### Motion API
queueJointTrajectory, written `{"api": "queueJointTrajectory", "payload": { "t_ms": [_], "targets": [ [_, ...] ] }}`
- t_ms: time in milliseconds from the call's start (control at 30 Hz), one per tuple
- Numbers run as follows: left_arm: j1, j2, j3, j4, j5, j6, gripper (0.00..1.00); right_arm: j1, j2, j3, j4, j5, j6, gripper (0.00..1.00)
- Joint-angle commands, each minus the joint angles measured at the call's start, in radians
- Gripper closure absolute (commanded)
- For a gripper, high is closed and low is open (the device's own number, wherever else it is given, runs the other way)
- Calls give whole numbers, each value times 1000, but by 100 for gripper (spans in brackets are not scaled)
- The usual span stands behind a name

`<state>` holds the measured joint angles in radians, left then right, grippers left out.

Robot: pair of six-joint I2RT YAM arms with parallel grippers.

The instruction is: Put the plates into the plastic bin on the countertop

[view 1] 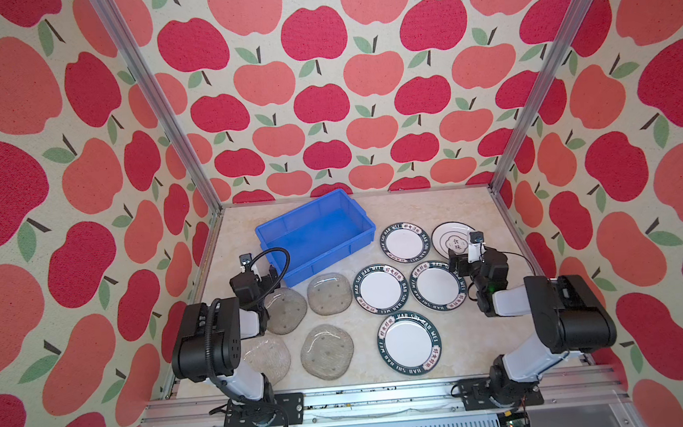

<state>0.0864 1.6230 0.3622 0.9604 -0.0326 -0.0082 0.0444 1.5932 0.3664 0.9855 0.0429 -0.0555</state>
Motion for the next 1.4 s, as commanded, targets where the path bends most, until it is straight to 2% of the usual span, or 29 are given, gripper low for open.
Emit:
{"api": "queueJointTrajectory", "payload": {
  "t_ms": [0, 233, 600, 800, 933, 1000, 1100, 1167, 1233, 1300, 1367],
  "targets": [
    [-4, -12, 20, -4, 17, 11, 1, -5, -4, -2, 8, 2, 15, 0],
    [-4, -12, 20, -4, 16, 11, 1, -6, -6, 7, -11, -31, 4, 0],
    [-4, -13, 21, -5, 20, 10, 1, 7, -14, 10, -18, -6, -8, 0],
    [20, -18, 26, -26, 62, -6, 1, 16, -113, 82, -232, 60, -6, 0],
    [10, -35, 12, -3, -61, -36, 1, 86, -210, 107, -322, 198, -59, 0],
    [17, -70, 8, -32, -53, -50, 1, 134, -257, 144, -358, 291, -69, 0],
    [18, -132, 16, -97, -127, -71, 1, 178, -319, 273, -566, 349, -29, 0],
    [27, -194, 14, -146, -147, -93, 1, 201, -348, 361, -716, 353, 22, 0],
    [39, -262, 2, -177, -160, -113, 1, 224, -379, 442, -870, 301, 85, 0],
    [40, -341, -8, -222, -220, -156, 1, 258, -392, 501, -983, 258, 149, 0],
    [59, -464, 32, -434, -237, -262, 1, 321, -398, 535, -1064, 225, 187, 0]
  ]
}}
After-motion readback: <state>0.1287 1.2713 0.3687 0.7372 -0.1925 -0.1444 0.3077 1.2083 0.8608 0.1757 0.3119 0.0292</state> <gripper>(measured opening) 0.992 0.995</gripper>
